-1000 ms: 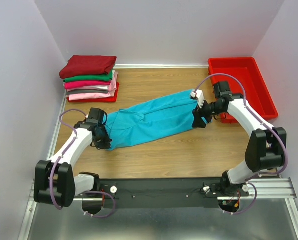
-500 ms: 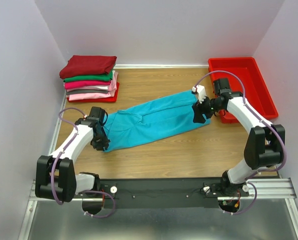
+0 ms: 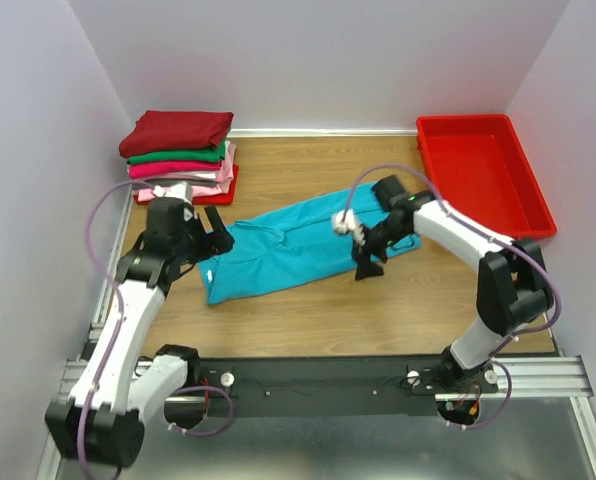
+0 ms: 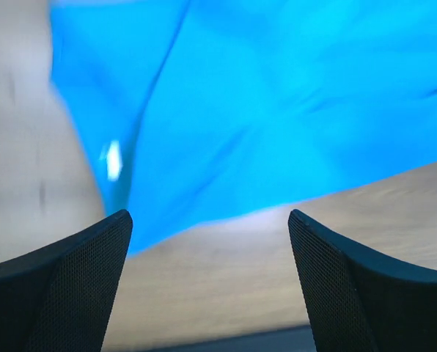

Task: Fold and stack the t-shirts
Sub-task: Fold the tshirt

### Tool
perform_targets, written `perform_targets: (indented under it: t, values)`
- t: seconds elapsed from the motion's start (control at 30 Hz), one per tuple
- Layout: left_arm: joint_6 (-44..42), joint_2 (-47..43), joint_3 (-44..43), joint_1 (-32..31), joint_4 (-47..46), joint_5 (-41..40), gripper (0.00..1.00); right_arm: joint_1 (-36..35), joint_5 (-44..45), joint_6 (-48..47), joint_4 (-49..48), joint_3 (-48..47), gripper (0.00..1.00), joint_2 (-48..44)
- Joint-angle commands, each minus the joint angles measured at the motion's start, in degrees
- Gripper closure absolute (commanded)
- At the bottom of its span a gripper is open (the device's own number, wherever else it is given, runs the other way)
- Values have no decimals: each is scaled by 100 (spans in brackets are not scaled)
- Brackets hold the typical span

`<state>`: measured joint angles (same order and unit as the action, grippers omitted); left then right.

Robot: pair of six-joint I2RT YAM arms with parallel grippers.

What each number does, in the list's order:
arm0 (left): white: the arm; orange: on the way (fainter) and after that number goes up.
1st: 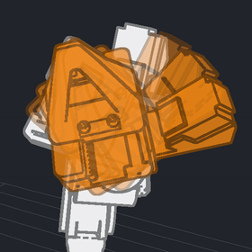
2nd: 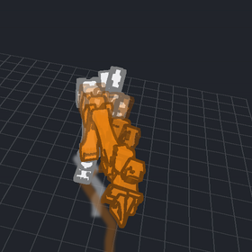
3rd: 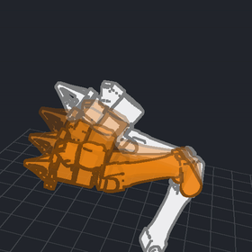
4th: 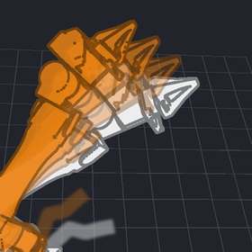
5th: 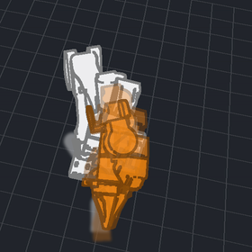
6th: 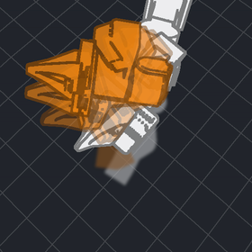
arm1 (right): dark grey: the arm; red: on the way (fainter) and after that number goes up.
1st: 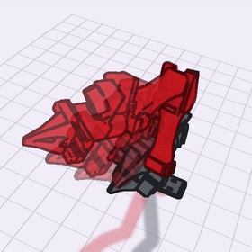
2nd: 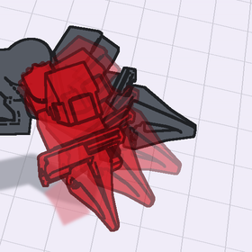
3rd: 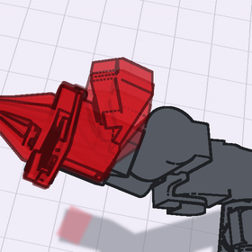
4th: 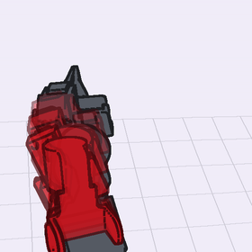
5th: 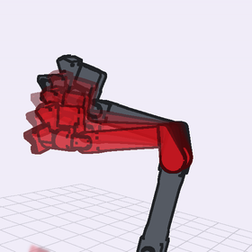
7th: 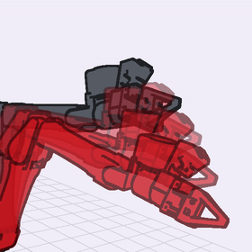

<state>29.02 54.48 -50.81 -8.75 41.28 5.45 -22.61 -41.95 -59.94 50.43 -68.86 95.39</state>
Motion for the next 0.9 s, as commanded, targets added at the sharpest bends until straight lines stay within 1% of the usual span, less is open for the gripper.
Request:
perform_targets:
  t: [0.0, 0.03, 0.07, 0.13, 0.23, 0.33, 0.4, 0.53, 0.57, 0.67, 0.7, 0.77, 0.83, 0.87]
  values:
    - [-265, -859, -52, -30, -1428, 62, 5, -901, 879, -71, -1171, 627, 26, -381]
    - [-247, -999, -9, -30, -1717, -87, 5, -1042, 1169, 208, -1446, 872, 26, -451]
    - [-186, -1235, 105, -21, -1859, -88, 6, -1244, 1668, 289, -1666, 953, 26, -469]
    - [-11, -1535, 350, -21, -2184, -45, 6, -1412, 2241, 438, -2132, 1137, 27, -460]
    - [60, -1843, 685, -21, -2501, 244, 7, -1500, 2822, 579, -2642, 1269, 29, -329]
    - [-36, -1967, 730, -21, -2371, 281, 7, -1597, 3210, 685, -2942, 1392, 33, -110]
    - [-132, -2020, 713, -21, -2256, 272, 7, -1615, 3290, 773, -3092, 1428, 34, -48]
    - [-300, -2239, 730, -21, -2098, 316, 7, -1624, 3352, 861, -3242, 1428, 40, 84]
    - [-309, -2318, 765, -12, -2080, 342, 7, -1624, 3404, 888, -3250, 1428, 46, 111]
    - [-309, -2442, 818, -21, -2071, 421, 7, -1624, 3413, 958, -3259, 1445, 58, 225]
    - [-309, -2468, 827, -21, -2054, 421, 7, -1624, 3387, 958, -3251, 1489, 61, 199]
    - [-300, -2565, 844, -21, -2045, 395, 7, -1624, 3299, 993, -3251, 1639, 72, 129]
    - [-291, -2609, 862, -21, -2027, 421, 7, -1624, 3273, 1046, -3242, 1779, 79, -63]
    - [-291, -2644, 871, -21, -2027, 430, 7, -1624, 3220, 1037, -3224, 1954, 88, -169]
